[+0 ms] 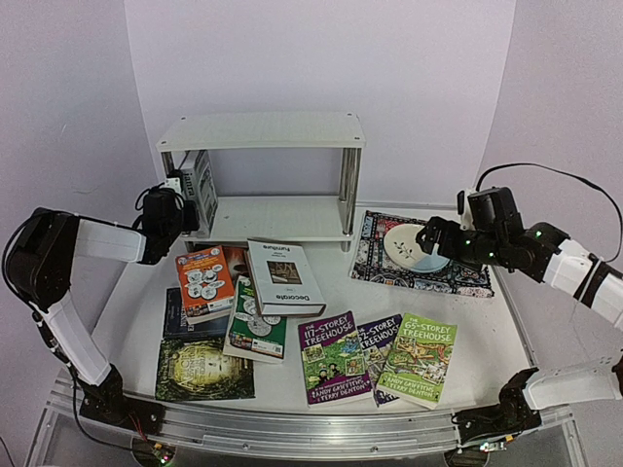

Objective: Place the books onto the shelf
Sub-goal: Adjust the book on the shelf.

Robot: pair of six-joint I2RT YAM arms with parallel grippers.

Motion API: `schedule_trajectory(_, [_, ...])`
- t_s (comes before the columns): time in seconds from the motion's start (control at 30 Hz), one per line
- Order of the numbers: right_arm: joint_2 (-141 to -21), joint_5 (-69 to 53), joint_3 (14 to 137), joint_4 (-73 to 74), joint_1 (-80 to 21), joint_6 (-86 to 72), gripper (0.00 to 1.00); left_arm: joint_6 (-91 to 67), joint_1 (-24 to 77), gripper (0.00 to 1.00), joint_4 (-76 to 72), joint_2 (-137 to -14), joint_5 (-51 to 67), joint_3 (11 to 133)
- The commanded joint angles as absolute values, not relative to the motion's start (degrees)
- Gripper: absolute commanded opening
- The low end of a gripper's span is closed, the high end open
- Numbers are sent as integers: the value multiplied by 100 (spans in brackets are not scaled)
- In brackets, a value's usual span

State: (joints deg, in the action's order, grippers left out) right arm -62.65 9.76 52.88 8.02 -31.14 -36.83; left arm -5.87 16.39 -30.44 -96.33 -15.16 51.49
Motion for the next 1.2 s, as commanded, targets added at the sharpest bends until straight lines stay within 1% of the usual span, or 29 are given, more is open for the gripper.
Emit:
schedule_trajectory(0.0, [-6348,1085,5393,756,-3089,-3649,98,-497,1496,26,-3241,-9732,-1496,5509])
schedule_trajectory(0.33, [-6460,1002,5366,712,-3087,-3724,98,-646,1397,26,-3243,-9802,-1393,5607])
schedule_trajectory(0.6, [-6538,937,5352,694,-3085,-3692,98,-749,1397,31,-3226,-9587,-1204,5420])
schedule_trajectory(0.67, [-6538,916,5331,694,-3087,-3684,98,-800,1390,35,-3229,-9361,-1098,5234])
schedule_trajectory(0.83, [-6602,818,5264,686,-3085,-3687,98,-885,1390,61,-3190,-8672,-905,4651])
schedule_trajectory(0.9, [-6668,682,5269,679,-3085,-3689,98,-977,1391,68,-3163,-8306,-883,4367])
schedule_trajectory(1.0, [-6828,441,5284,632,-3086,-3699,98,-1231,1395,73,-2998,-7817,-745,4042])
schedule_trajectory(1.07, [-6975,159,5291,549,-3085,-3724,98,-1786,1393,75,-2731,-7541,-565,3885])
schedule_trajectory(1.17, [-7242,-352,5282,321,-3090,-3831,98,-2695,1393,84,-2545,-7256,587,3657])
